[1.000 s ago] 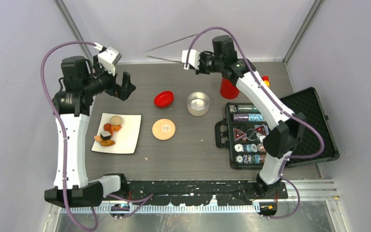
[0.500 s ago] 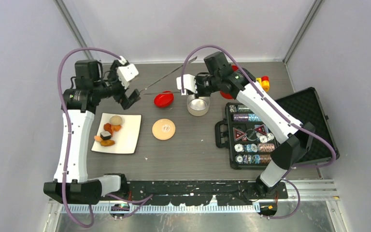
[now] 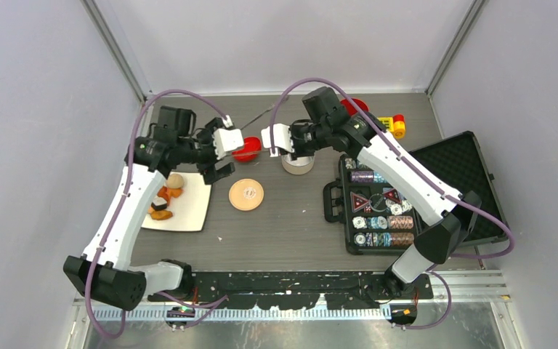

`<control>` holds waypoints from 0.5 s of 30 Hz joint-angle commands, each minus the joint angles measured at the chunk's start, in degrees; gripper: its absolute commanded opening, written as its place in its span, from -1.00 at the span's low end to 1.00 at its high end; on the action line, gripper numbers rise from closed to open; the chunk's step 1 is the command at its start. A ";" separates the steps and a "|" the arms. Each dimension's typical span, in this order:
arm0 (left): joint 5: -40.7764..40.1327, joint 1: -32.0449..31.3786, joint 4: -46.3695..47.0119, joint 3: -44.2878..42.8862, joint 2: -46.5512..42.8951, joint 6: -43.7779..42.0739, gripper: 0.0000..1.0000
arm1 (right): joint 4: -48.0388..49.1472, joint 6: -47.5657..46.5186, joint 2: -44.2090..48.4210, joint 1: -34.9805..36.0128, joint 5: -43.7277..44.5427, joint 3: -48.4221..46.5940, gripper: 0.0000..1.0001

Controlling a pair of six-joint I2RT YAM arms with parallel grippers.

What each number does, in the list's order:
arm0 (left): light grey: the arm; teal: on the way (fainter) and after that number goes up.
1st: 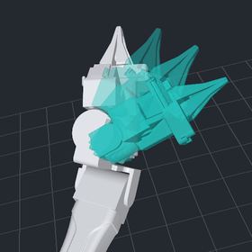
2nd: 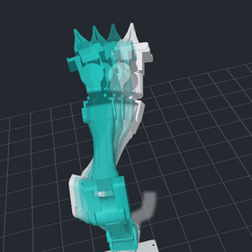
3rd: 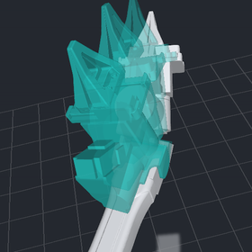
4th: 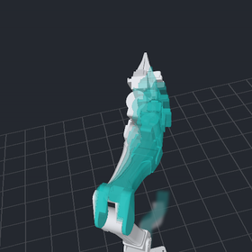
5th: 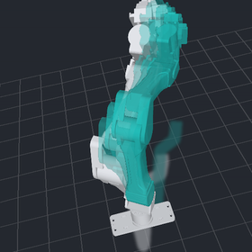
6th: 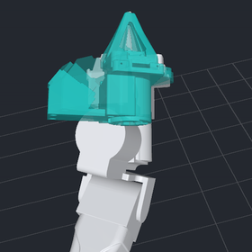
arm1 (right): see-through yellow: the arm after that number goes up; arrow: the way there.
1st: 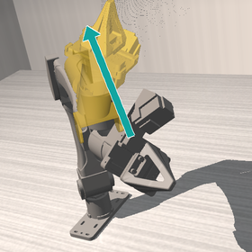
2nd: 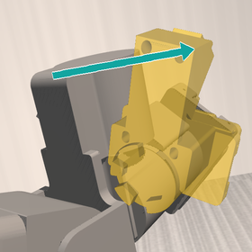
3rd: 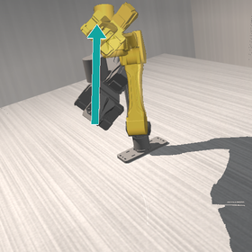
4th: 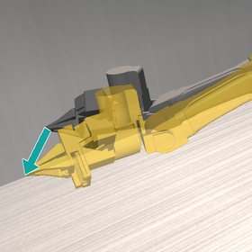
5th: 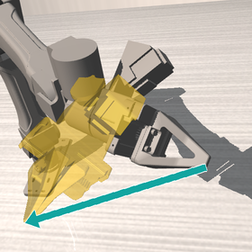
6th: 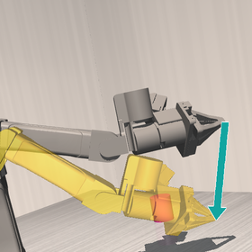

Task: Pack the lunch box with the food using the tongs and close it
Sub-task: Pick up the clamp at the center of the board.

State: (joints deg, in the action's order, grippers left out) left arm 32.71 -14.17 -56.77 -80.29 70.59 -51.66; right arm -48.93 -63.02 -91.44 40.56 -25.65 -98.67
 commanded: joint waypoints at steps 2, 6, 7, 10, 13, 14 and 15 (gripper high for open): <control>-3.70 -4.20 7.31 1.94 -1.94 1.81 0.68 | 2.87 2.86 2.46 0.78 -2.03 -0.49 -1.00; -3.63 -5.82 10.51 2.77 -2.33 4.95 0.54 | 2.83 3.11 2.58 1.07 -3.12 -0.12 -1.00; -3.38 -6.19 11.13 2.95 -2.50 5.43 0.51 | 2.87 3.01 2.64 1.23 -3.24 -0.04 -1.00; -3.06 -7.27 13.39 4.02 -2.96 7.05 0.45 | 2.81 2.70 2.65 1.43 -3.74 0.14 -0.99; -3.00 -7.91 15.25 4.93 -3.26 8.05 0.37 | 2.87 2.50 2.65 1.61 -4.11 0.15 -1.00; -3.05 -8.03 15.58 5.24 -3.34 8.26 0.35 | 2.86 2.47 2.65 1.61 -4.34 0.15 -0.99; -3.10 -8.12 15.86 5.38 -3.34 8.32 0.33 | 2.80 2.47 2.64 1.67 -4.44 0.15 -0.99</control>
State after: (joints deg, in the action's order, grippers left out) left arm 28.10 -21.21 -45.84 -75.79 68.86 -45.41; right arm -49.10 -60.86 -91.39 41.58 -27.59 -98.35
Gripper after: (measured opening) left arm 0.684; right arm 0.039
